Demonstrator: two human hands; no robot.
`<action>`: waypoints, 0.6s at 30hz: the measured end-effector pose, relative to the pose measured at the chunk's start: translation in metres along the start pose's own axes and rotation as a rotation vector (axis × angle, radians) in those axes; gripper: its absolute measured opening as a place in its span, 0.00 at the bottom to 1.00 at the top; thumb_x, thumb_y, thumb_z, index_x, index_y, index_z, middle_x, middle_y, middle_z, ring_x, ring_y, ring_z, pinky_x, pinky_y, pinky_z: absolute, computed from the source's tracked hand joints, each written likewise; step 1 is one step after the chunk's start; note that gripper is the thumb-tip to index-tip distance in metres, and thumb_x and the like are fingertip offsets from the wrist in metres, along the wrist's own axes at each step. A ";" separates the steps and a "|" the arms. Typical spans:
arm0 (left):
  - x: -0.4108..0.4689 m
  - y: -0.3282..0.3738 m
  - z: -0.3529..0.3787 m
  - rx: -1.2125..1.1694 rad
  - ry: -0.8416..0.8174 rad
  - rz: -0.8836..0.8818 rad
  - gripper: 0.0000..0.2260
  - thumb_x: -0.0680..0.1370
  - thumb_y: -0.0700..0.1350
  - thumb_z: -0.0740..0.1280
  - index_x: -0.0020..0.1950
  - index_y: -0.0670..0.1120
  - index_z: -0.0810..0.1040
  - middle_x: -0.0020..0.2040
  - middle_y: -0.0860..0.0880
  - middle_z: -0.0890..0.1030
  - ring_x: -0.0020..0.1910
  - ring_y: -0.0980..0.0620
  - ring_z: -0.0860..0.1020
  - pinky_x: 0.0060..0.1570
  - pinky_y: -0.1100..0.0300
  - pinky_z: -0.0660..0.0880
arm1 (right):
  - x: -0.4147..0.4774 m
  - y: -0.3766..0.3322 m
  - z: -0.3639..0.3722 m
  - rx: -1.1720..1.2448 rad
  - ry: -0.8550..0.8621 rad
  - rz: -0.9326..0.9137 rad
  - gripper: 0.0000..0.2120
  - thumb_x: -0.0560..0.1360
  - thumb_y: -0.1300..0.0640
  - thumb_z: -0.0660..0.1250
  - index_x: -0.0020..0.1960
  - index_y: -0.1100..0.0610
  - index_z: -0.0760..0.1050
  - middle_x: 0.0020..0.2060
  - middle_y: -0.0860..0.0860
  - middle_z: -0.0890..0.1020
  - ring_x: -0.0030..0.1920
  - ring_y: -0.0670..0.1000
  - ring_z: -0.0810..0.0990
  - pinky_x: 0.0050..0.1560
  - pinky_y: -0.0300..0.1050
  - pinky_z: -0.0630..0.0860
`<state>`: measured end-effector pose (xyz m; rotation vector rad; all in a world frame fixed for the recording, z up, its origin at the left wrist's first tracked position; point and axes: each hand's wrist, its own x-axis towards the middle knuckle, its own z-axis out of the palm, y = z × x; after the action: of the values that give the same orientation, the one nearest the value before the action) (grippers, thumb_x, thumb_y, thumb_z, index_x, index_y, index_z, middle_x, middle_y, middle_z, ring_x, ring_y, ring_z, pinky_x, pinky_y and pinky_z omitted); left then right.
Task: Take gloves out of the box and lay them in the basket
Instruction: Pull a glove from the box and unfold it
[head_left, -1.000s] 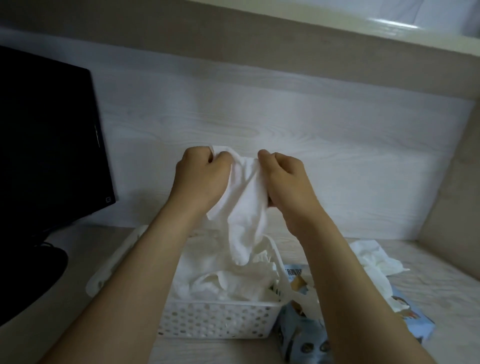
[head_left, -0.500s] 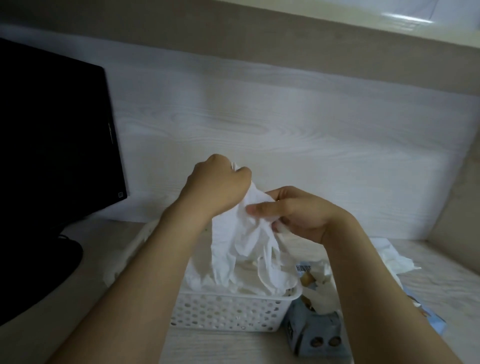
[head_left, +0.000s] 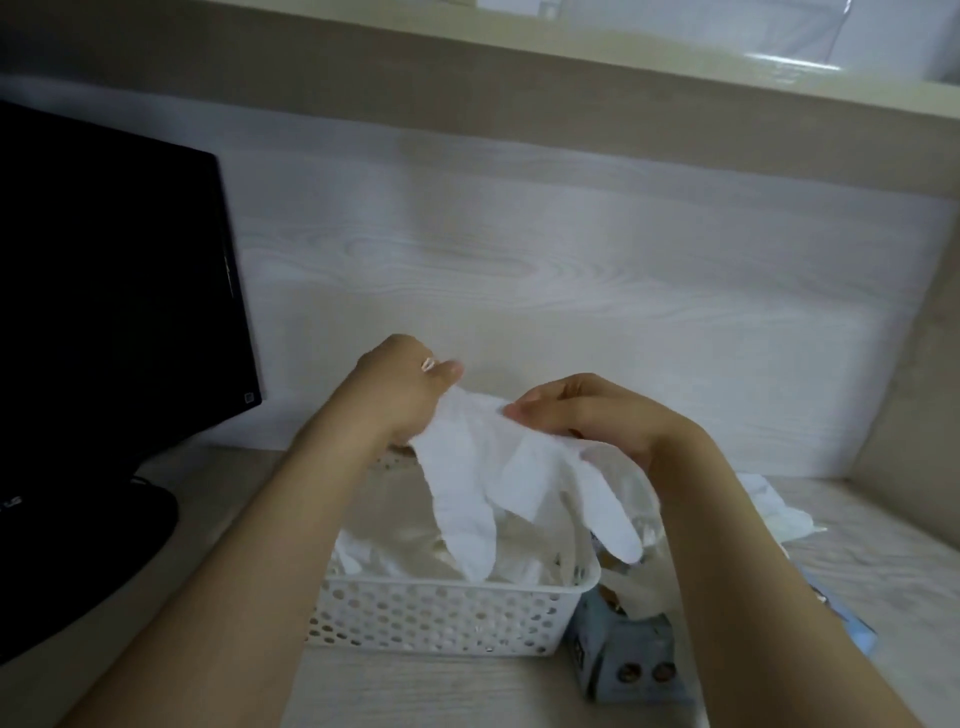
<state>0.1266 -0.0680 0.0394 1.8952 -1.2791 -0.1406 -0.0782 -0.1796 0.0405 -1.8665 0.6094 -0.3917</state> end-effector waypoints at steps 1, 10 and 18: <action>0.003 -0.007 0.004 0.150 0.001 -0.045 0.18 0.85 0.55 0.64 0.50 0.39 0.79 0.46 0.40 0.80 0.45 0.40 0.79 0.42 0.54 0.71 | 0.003 0.000 0.004 -0.143 0.044 0.014 0.16 0.77 0.51 0.77 0.54 0.64 0.85 0.39 0.56 0.85 0.37 0.53 0.81 0.38 0.43 0.79; 0.013 -0.050 -0.001 0.459 -0.256 -0.269 0.30 0.72 0.68 0.75 0.56 0.43 0.76 0.51 0.46 0.80 0.51 0.44 0.80 0.56 0.51 0.79 | 0.041 0.019 0.043 -0.762 0.244 -0.048 0.11 0.74 0.48 0.79 0.54 0.48 0.84 0.40 0.49 0.86 0.37 0.47 0.85 0.36 0.38 0.78; 0.000 -0.046 -0.011 0.570 -0.225 -0.354 0.28 0.69 0.65 0.79 0.55 0.46 0.74 0.48 0.48 0.77 0.52 0.44 0.80 0.50 0.54 0.78 | 0.045 0.017 0.048 -1.015 0.289 -0.198 0.12 0.71 0.45 0.82 0.53 0.44 0.86 0.50 0.46 0.81 0.56 0.49 0.78 0.57 0.50 0.79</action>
<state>0.1655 -0.0553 0.0153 2.6552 -1.1975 -0.1909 -0.0195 -0.1742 0.0061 -2.8826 0.9237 -0.5424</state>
